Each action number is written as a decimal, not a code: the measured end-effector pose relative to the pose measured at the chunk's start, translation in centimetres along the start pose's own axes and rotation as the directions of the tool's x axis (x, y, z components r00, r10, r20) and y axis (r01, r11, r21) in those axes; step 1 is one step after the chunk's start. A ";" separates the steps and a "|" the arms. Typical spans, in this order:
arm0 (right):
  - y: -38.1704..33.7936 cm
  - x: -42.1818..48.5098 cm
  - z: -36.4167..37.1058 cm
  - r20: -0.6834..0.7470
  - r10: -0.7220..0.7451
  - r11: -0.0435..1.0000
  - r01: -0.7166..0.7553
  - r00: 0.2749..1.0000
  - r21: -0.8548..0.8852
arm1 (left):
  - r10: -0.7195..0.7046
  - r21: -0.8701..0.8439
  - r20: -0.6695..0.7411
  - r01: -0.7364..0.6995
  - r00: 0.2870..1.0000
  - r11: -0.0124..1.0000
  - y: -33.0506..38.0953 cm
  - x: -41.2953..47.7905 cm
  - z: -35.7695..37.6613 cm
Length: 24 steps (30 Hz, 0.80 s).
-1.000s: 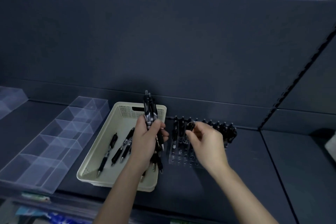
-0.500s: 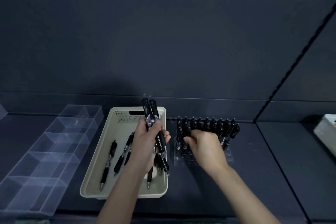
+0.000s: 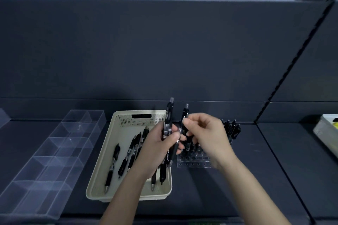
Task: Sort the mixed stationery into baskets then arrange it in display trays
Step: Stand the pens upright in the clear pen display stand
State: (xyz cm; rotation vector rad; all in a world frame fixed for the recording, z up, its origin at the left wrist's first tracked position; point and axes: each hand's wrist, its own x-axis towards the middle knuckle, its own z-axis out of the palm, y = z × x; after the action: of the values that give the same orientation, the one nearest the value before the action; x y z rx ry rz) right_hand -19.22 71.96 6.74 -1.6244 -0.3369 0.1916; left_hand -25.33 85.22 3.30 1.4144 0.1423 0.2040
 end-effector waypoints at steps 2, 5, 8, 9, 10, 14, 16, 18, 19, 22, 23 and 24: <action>-0.2 0.1 -0.3 0.009 0.029 0.999 -0.029 1.000 0.021 | -0.010 0.037 0.055 0.008 0.998 0.999 0.1 -0.1 0.1; 0.1 0.1 -0.8 -0.046 0.033 0.999 -0.034 0.998 -0.022 | -0.035 0.057 0.056 0.032 0.998 0.998 0.0 0.1 0.4; 0.6 0.0 -1.6 -0.209 -0.036 0.993 0.012 0.977 -0.119 | 0.000 0.152 -0.063 0.010 0.998 0.988 -0.7 0.3 0.4; 0.8 0.0 -1.9 -0.243 -0.067 0.985 0.026 0.968 -0.169 | 0.008 0.178 -0.101 0.010 0.995 0.984 -1.0 0.3 0.3; 1.0 0.0 -2.3 -0.260 -0.095 0.973 0.034 0.961 -0.227 | 0.008 0.188 -0.130 0.017 0.991 0.982 -1.2 0.4 0.2; 2.2 -0.2 -3.3 -0.267 -0.202 0.894 0.066 0.942 -0.444 | 0.025 0.268 -0.200 0.030 0.980 0.963 -1.9 0.6 -0.2; 2.9 -0.3 -3.6 -0.232 -0.235 0.845 0.081 0.944 -0.528 | 0.040 0.311 -0.208 0.027 0.977 0.950 -2.0 0.6 -0.3; 3.5 -0.3 -3.6 -0.181 -0.243 0.799 0.091 0.953 -0.594 | 0.039 0.307 -0.207 0.027 0.978 0.951 -2.1 0.6 -0.3; 3.7 -0.4 -3.5 -0.162 -0.236 0.782 0.088 0.958 -0.617 | 0.036 0.296 -0.210 0.028 0.977 0.955 -2.1 0.6 -0.2; 3.8 -0.4 -3.5 -0.139 -0.250 0.763 0.106 0.958 -0.637 | 0.018 0.261 -0.255 0.050 0.967 0.964 -1.9 0.6 -0.1; 3.6 -0.4 -3.5 -0.138 -0.277 0.760 0.129 0.951 -0.637 | 0.013 0.250 -0.272 0.058 0.962 0.966 -1.9 0.7 -0.1; 3.3 -0.3 -3.5 -0.134 -0.309 0.752 0.155 0.942 -0.640 | 0.009 0.243 -0.286 0.064 0.958 0.968 -2.0 0.7 -0.2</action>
State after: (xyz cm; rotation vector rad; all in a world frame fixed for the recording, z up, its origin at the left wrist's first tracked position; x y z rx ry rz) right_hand -18.06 68.37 3.71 -2.2158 -0.4490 -0.3469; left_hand -24.53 85.27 1.35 1.6281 0.4387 0.3775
